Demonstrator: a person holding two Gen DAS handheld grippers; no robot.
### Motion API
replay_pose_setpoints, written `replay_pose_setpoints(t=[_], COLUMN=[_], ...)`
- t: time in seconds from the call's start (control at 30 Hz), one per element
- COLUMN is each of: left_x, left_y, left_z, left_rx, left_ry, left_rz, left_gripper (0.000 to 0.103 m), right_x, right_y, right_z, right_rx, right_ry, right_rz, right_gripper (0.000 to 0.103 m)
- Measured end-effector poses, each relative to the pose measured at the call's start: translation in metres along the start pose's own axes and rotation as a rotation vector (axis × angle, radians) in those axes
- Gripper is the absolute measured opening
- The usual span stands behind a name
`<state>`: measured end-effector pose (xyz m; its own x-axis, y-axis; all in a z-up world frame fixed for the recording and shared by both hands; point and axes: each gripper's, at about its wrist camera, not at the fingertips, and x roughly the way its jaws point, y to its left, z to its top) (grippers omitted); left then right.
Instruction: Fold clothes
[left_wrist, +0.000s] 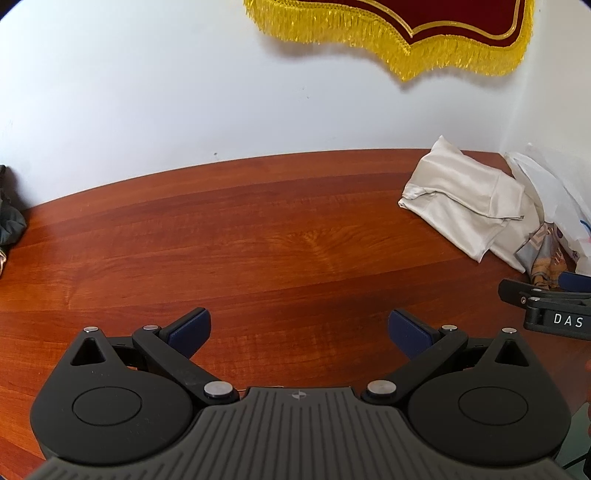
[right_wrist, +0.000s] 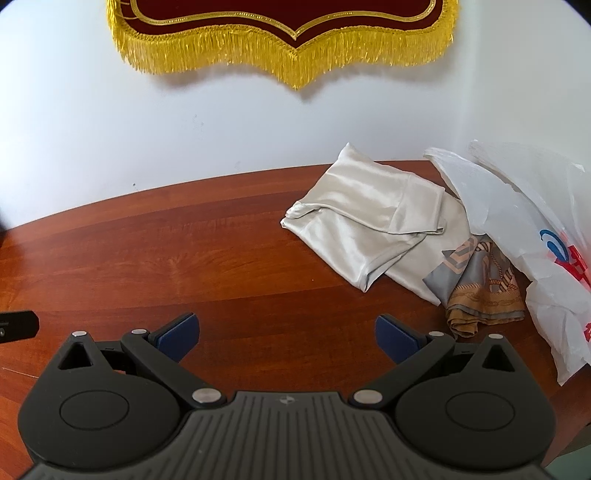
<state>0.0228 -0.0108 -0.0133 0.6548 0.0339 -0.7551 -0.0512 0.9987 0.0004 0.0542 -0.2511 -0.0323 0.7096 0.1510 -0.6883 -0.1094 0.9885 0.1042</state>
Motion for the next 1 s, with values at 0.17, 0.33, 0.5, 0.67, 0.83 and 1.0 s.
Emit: replay_pose_setpoints(t=[0.17, 0.33, 0.5, 0.67, 0.83, 1.0], left_x=[0.004, 0.008, 0.011, 0.012, 0.006, 0.001], left_y=[-0.003, -0.004, -0.004, 0.001, 0.011, 0.025], left_z=[0.001, 0.001, -0.002, -0.008, -0.014, -0.025], left_rx=[0.009, 0.029, 0.029, 0.025, 0.021, 0.006], left_ry=[0.006, 0.023, 0.029, 0.039, 0.039, 0.07], left_rz=[-0.004, -0.004, -0.002, 0.012, 0.046, 0.102], left_gripper=[0.103, 0.103, 0.103, 0.103, 0.103, 0.103], right_x=[0.002, 0.01, 0.028, 0.058, 0.108, 0.16], right_y=[0.003, 0.003, -0.004, -0.021, -0.047, -0.07], right_z=[-0.003, -0.003, -0.001, 0.002, 0.02, 0.041], right_rx=[-0.007, 0.003, 0.016, 0.042, 0.07, 0.102], right_ry=[0.01, 0.029, 0.054, 0.057, 0.047, 0.064], right_rz=[0.004, 0.001, -0.013, -0.041, -0.11, -0.133], right_gripper=[0.103, 0.103, 0.103, 0.103, 0.103, 0.103])
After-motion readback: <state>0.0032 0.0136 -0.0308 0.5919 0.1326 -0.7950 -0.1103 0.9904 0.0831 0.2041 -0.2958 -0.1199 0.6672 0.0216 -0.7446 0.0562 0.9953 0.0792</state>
